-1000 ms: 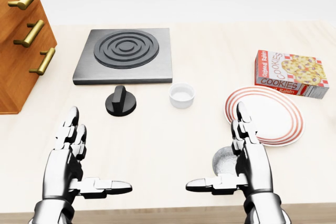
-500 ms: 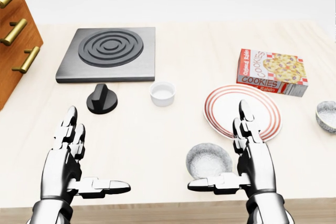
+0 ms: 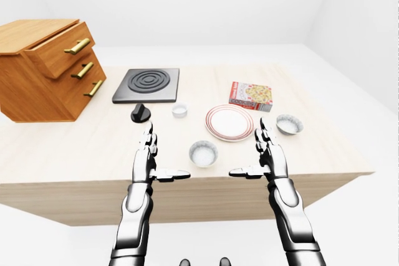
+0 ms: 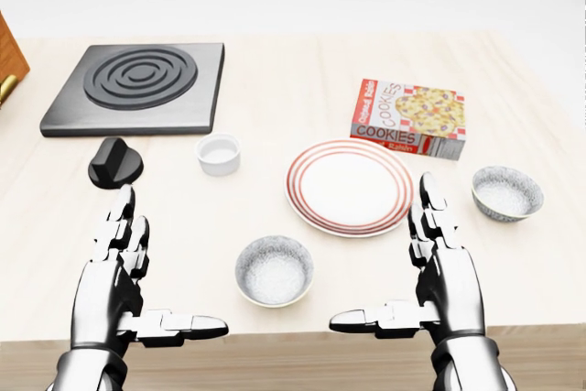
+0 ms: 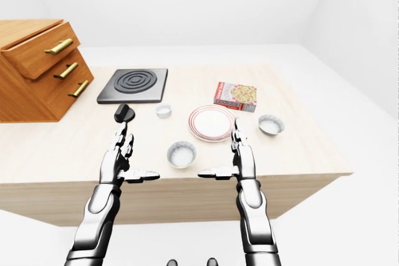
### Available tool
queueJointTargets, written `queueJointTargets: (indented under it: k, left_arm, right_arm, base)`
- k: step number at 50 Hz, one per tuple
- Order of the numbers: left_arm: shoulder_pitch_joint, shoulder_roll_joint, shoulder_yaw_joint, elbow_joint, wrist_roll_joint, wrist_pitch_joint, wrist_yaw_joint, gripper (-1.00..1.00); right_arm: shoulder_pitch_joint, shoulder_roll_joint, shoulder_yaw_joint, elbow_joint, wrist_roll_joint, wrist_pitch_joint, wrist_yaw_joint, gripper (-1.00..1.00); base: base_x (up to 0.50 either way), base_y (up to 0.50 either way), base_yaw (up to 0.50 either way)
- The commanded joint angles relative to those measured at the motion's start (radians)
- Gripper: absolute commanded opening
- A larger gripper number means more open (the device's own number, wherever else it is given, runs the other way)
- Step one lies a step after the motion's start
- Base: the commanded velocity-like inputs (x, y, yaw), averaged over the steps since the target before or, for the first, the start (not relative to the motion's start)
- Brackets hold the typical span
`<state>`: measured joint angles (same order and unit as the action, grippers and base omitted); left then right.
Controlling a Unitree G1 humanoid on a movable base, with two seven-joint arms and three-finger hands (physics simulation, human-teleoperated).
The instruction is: Pick the akita bowl next to the plate and place it on the plate.
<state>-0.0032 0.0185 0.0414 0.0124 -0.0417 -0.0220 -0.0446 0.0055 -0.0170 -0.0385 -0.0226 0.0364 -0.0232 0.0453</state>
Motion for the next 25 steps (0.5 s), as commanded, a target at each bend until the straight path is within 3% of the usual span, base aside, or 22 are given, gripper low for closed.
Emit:
queueJointTargets:
  k: [1, 7, 8, 13, 17, 18, 19, 20, 25]
  left_arm:
    - [0.006, -0.002, -0.004, -0.02, 0.001, 0.013, 0.002, 1.0]
    - [0.007, -0.002, -0.004, -0.026, 0.001, 0.018, 0.002, 1.0]
    - [0.002, -0.001, -0.001, -0.005, -0.001, 0.002, -0.001, 1.0]
    - [-0.001, 0.0, 0.001, 0.012, -0.001, -0.01, -0.002, 1.0]
    - [0.005, -0.001, -0.004, -0.021, 0.001, 0.016, 0.001, 1.0]
    - [0.005, -0.001, -0.004, -0.021, 0.001, 0.017, 0.001, 1.0]
    - [0.0, 0.0, 0.0, 0.005, 0.0, -0.004, -0.002, 1.0]
    - [-0.002, 0.0, 0.001, 0.012, -0.001, -0.009, -0.003, 1.0]
    - [0.001, 0.0, -0.001, 0.001, -0.001, -0.001, -0.002, 1.0]
  right_arm:
    - [0.002, -0.001, -0.001, -0.003, 0.001, -0.002, 0.001, 1.0]
    - [0.002, -0.001, -0.001, -0.005, -0.001, 0.0, 0.0, 1.0]
    - [0.001, -0.001, -0.001, -0.002, -0.001, -0.001, 0.0, 1.0]
    - [0.0, 0.0, -0.003, -0.001, 0.001, 0.001, -0.002, 1.0]
    - [-0.003, -0.001, -0.004, 0.001, -0.002, 0.0, -0.005, 1.0]
    - [-0.003, -0.001, -0.004, 0.001, -0.002, 0.0, -0.005, 1.0]
    - [-0.003, -0.001, -0.003, 0.001, -0.003, 0.0, -0.006, 1.0]
    - [-0.003, -0.001, -0.003, 0.001, -0.003, 0.0, -0.006, 1.0]
    - [-0.011, -0.002, -0.007, 0.022, -0.008, -0.013, -0.013, 1.0]
  base:
    - [-0.08, -0.36, 0.0]
    - [-0.09, -0.35, 0.0]
    - [-0.08, -0.35, 0.0]
    - [-0.07, -0.3, 0.0]
    - [-0.03, -0.21, 0.0]
    - [-0.03, -0.2, 0.0]
    - [-0.03, -0.2, 0.0]
    - [-0.03, -0.2, 0.0]
    - [-0.02, -0.18, 0.0]
